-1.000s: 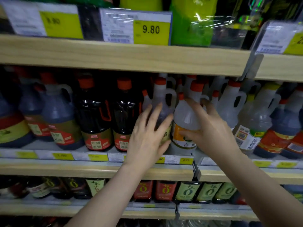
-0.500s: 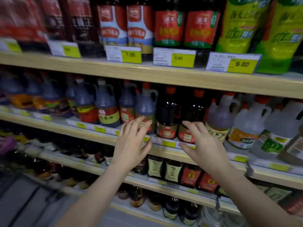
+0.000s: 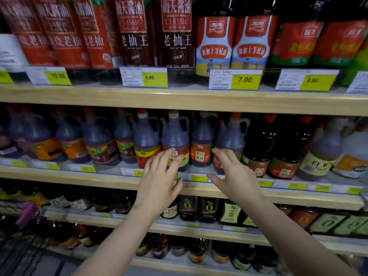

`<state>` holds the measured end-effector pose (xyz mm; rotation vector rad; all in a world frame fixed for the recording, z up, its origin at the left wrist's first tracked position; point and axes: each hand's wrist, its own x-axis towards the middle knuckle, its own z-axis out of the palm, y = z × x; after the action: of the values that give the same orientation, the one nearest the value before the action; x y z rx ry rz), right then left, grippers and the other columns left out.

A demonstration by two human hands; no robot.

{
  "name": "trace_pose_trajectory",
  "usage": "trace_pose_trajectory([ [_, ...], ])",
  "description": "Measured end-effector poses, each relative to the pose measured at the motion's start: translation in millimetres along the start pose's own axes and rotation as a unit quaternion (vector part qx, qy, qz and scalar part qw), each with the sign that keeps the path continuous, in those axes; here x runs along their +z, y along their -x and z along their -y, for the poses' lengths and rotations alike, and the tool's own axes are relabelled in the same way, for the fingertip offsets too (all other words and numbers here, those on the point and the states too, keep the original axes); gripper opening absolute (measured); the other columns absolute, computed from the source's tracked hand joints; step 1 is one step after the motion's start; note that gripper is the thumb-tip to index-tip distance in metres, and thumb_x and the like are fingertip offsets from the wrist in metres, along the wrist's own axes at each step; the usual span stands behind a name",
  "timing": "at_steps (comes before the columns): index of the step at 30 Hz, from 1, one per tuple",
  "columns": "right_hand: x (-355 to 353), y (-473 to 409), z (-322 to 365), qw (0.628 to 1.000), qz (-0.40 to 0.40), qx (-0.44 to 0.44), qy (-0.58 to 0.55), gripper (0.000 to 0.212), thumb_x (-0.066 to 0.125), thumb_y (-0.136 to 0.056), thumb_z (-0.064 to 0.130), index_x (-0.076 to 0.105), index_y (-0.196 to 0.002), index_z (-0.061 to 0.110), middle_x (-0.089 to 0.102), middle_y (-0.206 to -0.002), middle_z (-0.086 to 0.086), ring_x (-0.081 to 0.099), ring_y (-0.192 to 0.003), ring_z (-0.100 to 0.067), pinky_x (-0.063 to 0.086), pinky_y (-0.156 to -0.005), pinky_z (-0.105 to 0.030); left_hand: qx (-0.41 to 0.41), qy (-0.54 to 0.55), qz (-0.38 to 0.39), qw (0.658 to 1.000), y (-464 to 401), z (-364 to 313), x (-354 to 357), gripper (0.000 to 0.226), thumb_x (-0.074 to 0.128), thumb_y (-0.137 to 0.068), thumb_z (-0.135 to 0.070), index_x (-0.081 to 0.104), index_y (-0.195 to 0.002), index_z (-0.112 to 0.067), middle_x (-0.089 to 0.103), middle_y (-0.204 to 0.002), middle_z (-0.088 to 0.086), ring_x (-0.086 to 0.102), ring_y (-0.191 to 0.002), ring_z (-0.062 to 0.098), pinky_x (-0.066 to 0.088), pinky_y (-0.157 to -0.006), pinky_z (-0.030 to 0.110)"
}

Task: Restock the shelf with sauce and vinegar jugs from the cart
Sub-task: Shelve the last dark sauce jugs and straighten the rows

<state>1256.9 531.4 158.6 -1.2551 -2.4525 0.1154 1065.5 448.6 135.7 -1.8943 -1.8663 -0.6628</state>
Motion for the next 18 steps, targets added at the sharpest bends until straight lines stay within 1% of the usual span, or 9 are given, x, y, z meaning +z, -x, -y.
trace_pose_trajectory([
  [3, 8.9, -20.5, 4.2, 1.000, -0.012, -0.006, 0.008, 0.067, 0.058, -0.085, 0.042, 0.023, -0.141, 0.029, 0.027, -0.144, 0.006, 0.059, -0.106, -0.025, 0.049, -0.073, -0.036, 0.004, 0.002, 0.015, 1.000, -18.2, 4.6, 22.5, 0.063, 0.073, -0.071, -0.031, 0.047, -0.127, -0.018, 0.047, -0.135, 0.011, 0.036, -0.123, 0.026, 0.043, -0.096, 0.042],
  [5, 15.1, -37.6, 7.9, 1.000, -0.020, -0.007, 0.010, 0.069, 0.059, -0.084, 0.040, 0.023, -0.142, 0.028, 0.025, -0.147, 0.002, 0.059, -0.106, -0.028, 0.049, -0.075, -0.037, -0.005, -0.013, 0.024, 1.000, -32.9, 8.5, 36.8, 0.071, 0.073, -0.069, -0.036, 0.044, -0.131, -0.018, 0.043, -0.140, 0.013, 0.032, -0.126, 0.027, 0.042, -0.098, 0.044],
  [8, 22.9, -69.3, 11.2, 0.999, -0.044, -0.010, -0.016, 0.070, 0.063, -0.083, 0.034, 0.027, -0.142, 0.022, 0.026, -0.147, -0.006, 0.058, -0.106, -0.036, 0.049, -0.075, -0.041, -0.023, -0.024, 0.021, 0.999, -52.4, 17.4, 56.9, 0.079, 0.075, -0.068, -0.035, 0.040, -0.137, -0.019, 0.033, -0.147, 0.017, 0.025, -0.132, 0.032, 0.037, -0.103, 0.049],
  [10, 24.1, -85.3, 12.2, 0.998, -0.063, 0.004, -0.032, 0.073, 0.065, -0.080, 0.031, 0.027, -0.142, 0.021, 0.026, -0.146, -0.010, 0.056, -0.107, -0.039, 0.049, -0.076, -0.044, -0.023, -0.031, 0.008, 0.999, -59.0, 19.9, 65.5, 0.080, 0.075, -0.069, -0.033, 0.038, -0.139, -0.019, 0.028, -0.149, 0.015, 0.023, -0.135, 0.036, 0.035, -0.105, 0.049],
  [12, 29.2, -97.0, 12.6, 0.997, -0.065, 0.031, -0.032, 0.079, 0.066, -0.079, 0.031, 0.023, -0.144, 0.024, 0.025, -0.146, -0.011, 0.056, -0.106, -0.040, 0.048, -0.075, -0.044, -0.030, -0.032, -0.016, 0.999, -59.7, 22.3, 73.7, 0.078, 0.073, -0.072, -0.031, 0.036, -0.140, -0.017, 0.025, -0.149, 0.013, 0.023, -0.136, 0.038, 0.034, -0.106, 0.048],
  [14, 34.5, -103.2, 14.0, 0.997, -0.056, 0.041, -0.020, 0.084, 0.066, -0.078, 0.032, 0.017, -0.146, 0.029, 0.022, -0.148, -0.013, 0.057, -0.104, -0.041, 0.048, -0.070, -0.042, -0.037, -0.023, -0.037, 0.998, -56.3, 25.4, 79.2, 0.076, 0.071, -0.075, -0.030, 0.036, -0.140, -0.015, 0.023, -0.149, 0.011, 0.026, -0.134, 0.038, 0.034, -0.106, 0.047],
  [16, 38.0, -110.1, 15.4, 0.998, -0.040, 0.047, -0.015, 0.091, 0.067, -0.076, 0.031, 0.009, -0.147, 0.033, 0.019, -0.150, -0.015, 0.057, -0.105, -0.041, 0.045, -0.065, -0.038, -0.039, -0.019, -0.052, 0.998, -52.7, 32.4, 82.2, 0.078, 0.072, -0.073, -0.031, 0.037, -0.141, -0.018, 0.023, -0.148, 0.008, 0.030, -0.130, 0.036, 0.039, -0.101, 0.047],
  [18, 40.6, -116.3, 17.4, 0.998, -0.022, 0.063, -0.011, 0.098, 0.069, -0.074, 0.031, 0.002, -0.147, 0.037, 0.021, -0.148, -0.019, 0.058, -0.105, -0.042, 0.040, -0.064, -0.035, -0.033, -0.013, -0.054, 0.998, -51.0, 37.7, 83.3, 0.080, 0.074, -0.071, -0.032, 0.037, -0.141, -0.021, 0.023, -0.148, 0.007, 0.032, -0.125, 0.035, 0.043, -0.096, 0.048],
])
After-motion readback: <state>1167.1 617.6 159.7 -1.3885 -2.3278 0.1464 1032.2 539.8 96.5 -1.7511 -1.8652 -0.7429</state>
